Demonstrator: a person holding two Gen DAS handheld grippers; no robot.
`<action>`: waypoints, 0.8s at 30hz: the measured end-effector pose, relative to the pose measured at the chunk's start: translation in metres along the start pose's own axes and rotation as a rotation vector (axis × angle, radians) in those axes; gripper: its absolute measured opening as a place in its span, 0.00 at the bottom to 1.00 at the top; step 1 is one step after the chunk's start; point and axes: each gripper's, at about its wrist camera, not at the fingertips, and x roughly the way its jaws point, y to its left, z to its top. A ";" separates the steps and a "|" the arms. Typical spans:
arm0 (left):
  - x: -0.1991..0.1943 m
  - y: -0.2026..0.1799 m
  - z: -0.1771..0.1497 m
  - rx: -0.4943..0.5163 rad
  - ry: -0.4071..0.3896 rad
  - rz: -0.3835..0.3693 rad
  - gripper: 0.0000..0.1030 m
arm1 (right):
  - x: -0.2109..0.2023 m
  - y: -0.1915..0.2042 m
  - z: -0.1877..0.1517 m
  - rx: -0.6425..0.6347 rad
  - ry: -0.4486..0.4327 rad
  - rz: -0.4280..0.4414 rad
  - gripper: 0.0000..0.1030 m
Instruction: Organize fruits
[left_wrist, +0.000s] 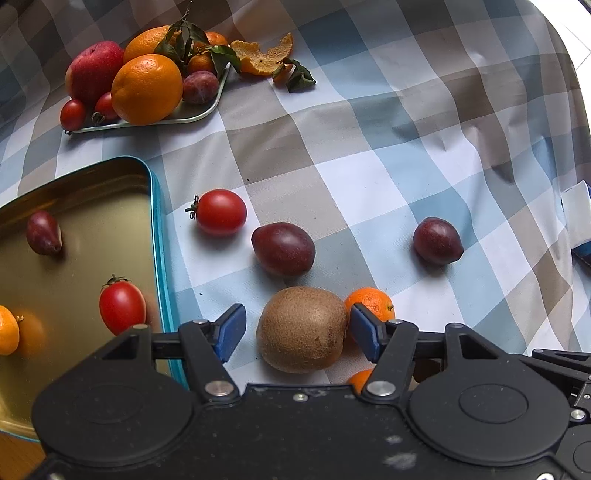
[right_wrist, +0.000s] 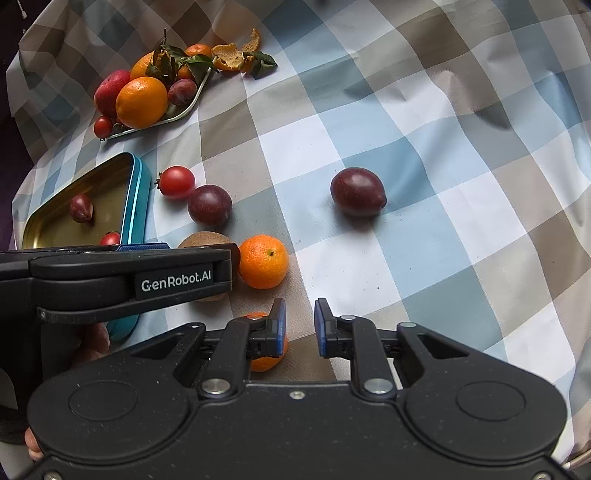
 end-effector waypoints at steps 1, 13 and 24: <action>0.001 0.002 0.000 -0.017 0.007 -0.009 0.63 | 0.000 0.000 0.000 -0.002 0.002 0.003 0.28; 0.000 0.005 -0.002 -0.047 0.017 -0.015 0.66 | 0.001 0.015 -0.006 -0.038 0.015 0.068 0.28; -0.001 0.005 -0.001 -0.041 0.017 -0.002 0.67 | 0.010 0.028 -0.014 -0.064 -0.016 0.029 0.45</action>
